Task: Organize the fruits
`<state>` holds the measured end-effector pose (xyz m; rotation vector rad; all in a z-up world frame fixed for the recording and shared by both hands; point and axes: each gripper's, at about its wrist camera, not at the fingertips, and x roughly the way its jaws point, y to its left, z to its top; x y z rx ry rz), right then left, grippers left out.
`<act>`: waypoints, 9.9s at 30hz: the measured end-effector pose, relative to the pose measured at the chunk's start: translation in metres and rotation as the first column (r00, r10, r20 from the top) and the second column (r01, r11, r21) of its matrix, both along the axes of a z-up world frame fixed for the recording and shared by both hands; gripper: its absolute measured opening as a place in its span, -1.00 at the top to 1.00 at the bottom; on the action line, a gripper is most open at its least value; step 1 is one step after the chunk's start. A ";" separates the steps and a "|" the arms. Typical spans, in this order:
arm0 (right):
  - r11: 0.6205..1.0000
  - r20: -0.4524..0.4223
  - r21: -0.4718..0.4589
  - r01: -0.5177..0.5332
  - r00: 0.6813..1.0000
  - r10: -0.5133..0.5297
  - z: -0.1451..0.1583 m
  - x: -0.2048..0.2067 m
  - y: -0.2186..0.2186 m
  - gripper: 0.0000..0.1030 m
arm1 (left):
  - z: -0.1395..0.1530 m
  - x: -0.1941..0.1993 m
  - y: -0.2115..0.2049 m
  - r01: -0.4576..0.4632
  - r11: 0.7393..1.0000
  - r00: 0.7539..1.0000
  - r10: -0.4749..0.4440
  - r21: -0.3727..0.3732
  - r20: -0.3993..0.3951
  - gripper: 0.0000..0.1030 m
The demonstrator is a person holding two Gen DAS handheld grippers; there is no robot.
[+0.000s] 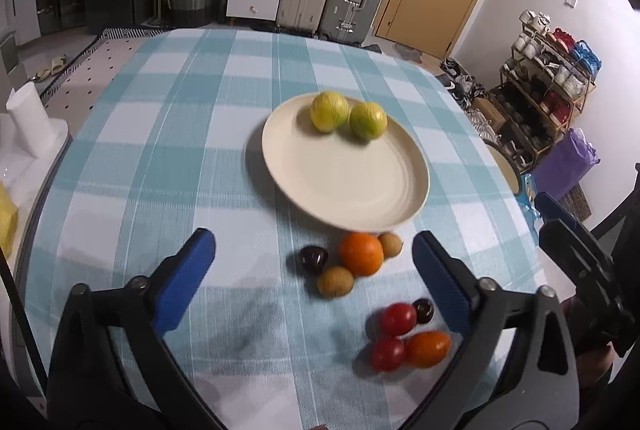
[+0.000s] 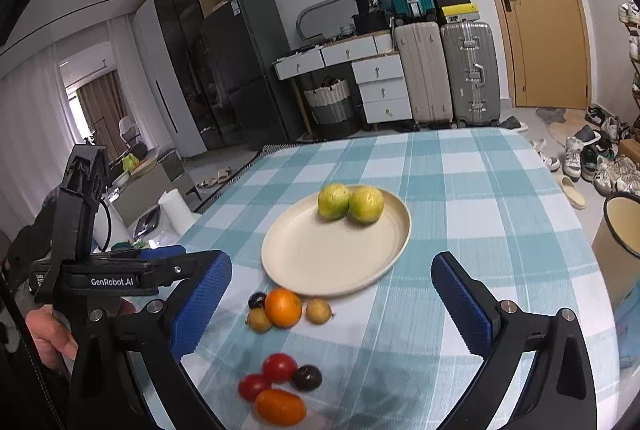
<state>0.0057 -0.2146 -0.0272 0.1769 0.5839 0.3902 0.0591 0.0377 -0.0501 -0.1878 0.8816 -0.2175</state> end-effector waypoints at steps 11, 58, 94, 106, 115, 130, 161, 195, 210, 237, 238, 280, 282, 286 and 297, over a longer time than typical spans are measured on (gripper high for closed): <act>0.998 -0.073 0.015 -0.060 0.995 0.061 -0.029 -0.024 0.009 -0.98 | -0.032 -0.021 0.004 0.012 1.000 1.000 -0.012 0.011 -0.024 -0.97; 0.973 -0.306 0.052 -0.223 0.924 0.228 -0.101 -0.041 0.040 0.20 | -0.066 -0.020 0.011 0.014 1.000 0.994 -0.014 0.001 -0.106 -0.97; 0.982 -0.219 0.150 -0.112 0.965 0.144 -0.079 -0.022 -0.016 0.21 | -0.050 0.045 -0.076 0.317 0.926 0.947 -0.298 0.205 -0.117 -0.51; 0.981 -0.227 0.162 -0.110 0.963 0.145 -0.083 -0.019 -0.019 0.21 | -0.056 0.053 -0.076 0.336 0.929 0.937 -0.312 0.158 -0.158 0.08; 0.980 -0.238 0.173 -0.098 0.961 0.138 -0.085 -0.017 -0.022 0.21 | -0.057 0.050 -0.084 0.366 0.915 0.925 -0.338 0.172 -0.173 0.34; 0.982 -0.238 0.164 -0.091 0.963 0.129 -0.083 -0.017 -0.021 0.21 | -0.055 0.047 -0.068 0.298 0.948 0.944 -0.275 0.109 -0.184 0.37; 0.984 -0.231 0.129 -0.124 0.961 0.151 -0.071 0.026 0.009 0.21 | -0.026 0.052 0.003 0.174 0.976 0.972 -0.192 -0.132 -0.138 0.37; 0.986 -0.245 0.031 -0.161 0.956 0.164 -0.063 0.169 0.060 0.21 | -0.042 0.208 0.011 0.112 0.982 0.979 -0.135 -0.149 -0.155 0.37; 0.987 -0.193 -0.015 -0.162 0.969 0.156 -0.064 0.170 0.072 -0.13 | -0.056 0.224 0.006 0.102 0.974 0.978 -0.136 -0.204 -0.160 0.33; 0.999 -0.115 0.013 -0.042 0.992 0.043 -0.040 0.082 0.026 -0.66 | -0.022 0.111 0.009 0.067 0.993 0.993 -0.076 -0.102 -0.091 -0.07; 0.999 -0.109 0.019 -0.042 0.993 0.044 -0.039 0.078 0.025 -0.67 | -0.021 0.107 0.009 0.067 0.993 0.993 -0.076 -0.100 -0.089 -0.07; 0.999 0.006 0.027 0.021 1.000 -0.021 -0.023 -0.009 0.015 -1.00 | -0.032 -0.012 -0.007 -0.010 0.999 0.999 0.012 0.032 -0.039 -0.98; 0.999 0.018 0.007 0.036 0.999 -0.036 -0.025 -0.012 0.015 -1.00 | -0.043 -0.013 -0.006 -0.002 0.999 0.998 0.004 0.033 -0.067 -0.98; 0.998 0.025 -0.031 0.051 0.998 -0.050 -0.029 -0.018 0.016 -1.00 | -0.066 -0.012 -0.005 0.007 0.999 0.993 -0.002 0.049 -0.121 -0.98; 0.999 -0.025 -0.036 0.038 0.999 -0.039 -0.045 -0.018 0.017 -1.00 | -0.087 -0.006 -0.018 0.053 0.995 0.986 -0.039 0.087 -0.161 -0.97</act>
